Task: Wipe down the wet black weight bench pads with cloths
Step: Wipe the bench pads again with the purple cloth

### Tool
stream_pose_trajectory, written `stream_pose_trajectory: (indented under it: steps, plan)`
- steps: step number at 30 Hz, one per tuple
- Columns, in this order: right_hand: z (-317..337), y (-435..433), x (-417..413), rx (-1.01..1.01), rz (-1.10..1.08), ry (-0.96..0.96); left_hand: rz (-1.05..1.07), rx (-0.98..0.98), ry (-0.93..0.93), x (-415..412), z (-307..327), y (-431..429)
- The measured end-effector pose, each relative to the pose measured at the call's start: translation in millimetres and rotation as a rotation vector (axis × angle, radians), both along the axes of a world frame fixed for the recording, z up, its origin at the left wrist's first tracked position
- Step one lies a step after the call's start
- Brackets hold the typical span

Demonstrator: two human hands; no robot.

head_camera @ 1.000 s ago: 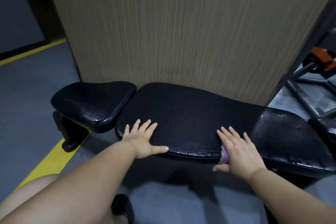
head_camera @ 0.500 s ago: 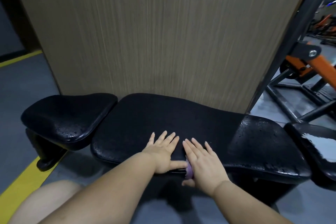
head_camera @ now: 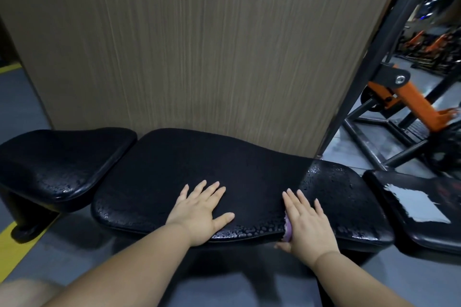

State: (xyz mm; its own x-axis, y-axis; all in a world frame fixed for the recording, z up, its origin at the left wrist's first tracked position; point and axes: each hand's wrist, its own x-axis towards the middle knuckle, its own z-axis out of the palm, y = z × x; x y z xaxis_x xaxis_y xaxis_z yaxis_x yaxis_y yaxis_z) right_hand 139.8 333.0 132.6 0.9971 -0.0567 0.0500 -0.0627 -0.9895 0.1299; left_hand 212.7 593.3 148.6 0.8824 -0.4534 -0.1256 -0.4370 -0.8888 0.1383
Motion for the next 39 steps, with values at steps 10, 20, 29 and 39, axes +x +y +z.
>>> stream_pose_trajectory:
  steps: [10,20,29,39]
  plan:
    - [-8.0,66.8,15.7,0.043,0.335,-0.035,-0.011,0.043,0.010,3.0,2.4,-1.4]
    - [0.2,0.6,8.0,0.033,0.160,-0.028,-0.007,0.050,0.010,5.3,1.4,0.3]
    - [1.1,-45.8,-15.3,-0.028,-0.107,-0.021,-0.007,0.041,0.005,5.8,0.7,-0.2]
    - [-3.4,56.4,12.0,-0.026,0.301,-0.050,-0.014,-0.002,-0.006,5.5,-0.2,0.5]
